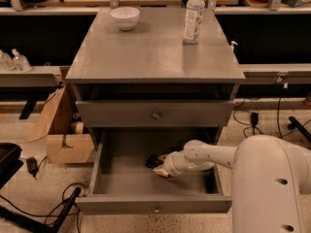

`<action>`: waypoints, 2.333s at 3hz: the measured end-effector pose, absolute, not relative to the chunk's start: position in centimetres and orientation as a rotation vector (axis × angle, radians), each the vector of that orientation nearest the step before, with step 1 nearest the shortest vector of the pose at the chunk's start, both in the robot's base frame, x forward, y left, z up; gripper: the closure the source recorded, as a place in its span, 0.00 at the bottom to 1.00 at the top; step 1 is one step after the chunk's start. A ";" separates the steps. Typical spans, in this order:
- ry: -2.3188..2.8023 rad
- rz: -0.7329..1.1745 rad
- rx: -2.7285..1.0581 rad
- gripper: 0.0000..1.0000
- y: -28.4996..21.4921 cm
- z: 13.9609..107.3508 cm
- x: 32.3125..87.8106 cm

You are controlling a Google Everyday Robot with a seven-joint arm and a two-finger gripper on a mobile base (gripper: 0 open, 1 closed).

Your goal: Pick rxbar chocolate from middle drawer and place on counter

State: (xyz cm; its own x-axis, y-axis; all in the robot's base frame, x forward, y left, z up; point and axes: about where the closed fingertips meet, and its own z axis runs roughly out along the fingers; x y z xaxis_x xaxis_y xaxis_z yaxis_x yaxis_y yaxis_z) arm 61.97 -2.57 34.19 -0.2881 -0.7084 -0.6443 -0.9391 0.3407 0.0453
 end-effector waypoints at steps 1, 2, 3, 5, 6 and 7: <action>2.085 0.578 -1.436 1.00 -2.6 34.2 62.0; 2.085 0.578 -1.436 1.00 -2.6 34.2 62.0; 2.085 0.578 -1.436 1.00 -2.6 34.2 62.0; 2.085 0.578 -1.436 1.00 -2.6 34.2 62.0; 2.085 0.578 -1.436 1.00 -2.6 34.2 62.0; 2.085 0.578 -1.436 0.83 -2.6 34.2 62.0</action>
Offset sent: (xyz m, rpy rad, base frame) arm -0.0521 0.0127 0.0171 0.1240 0.0371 0.0643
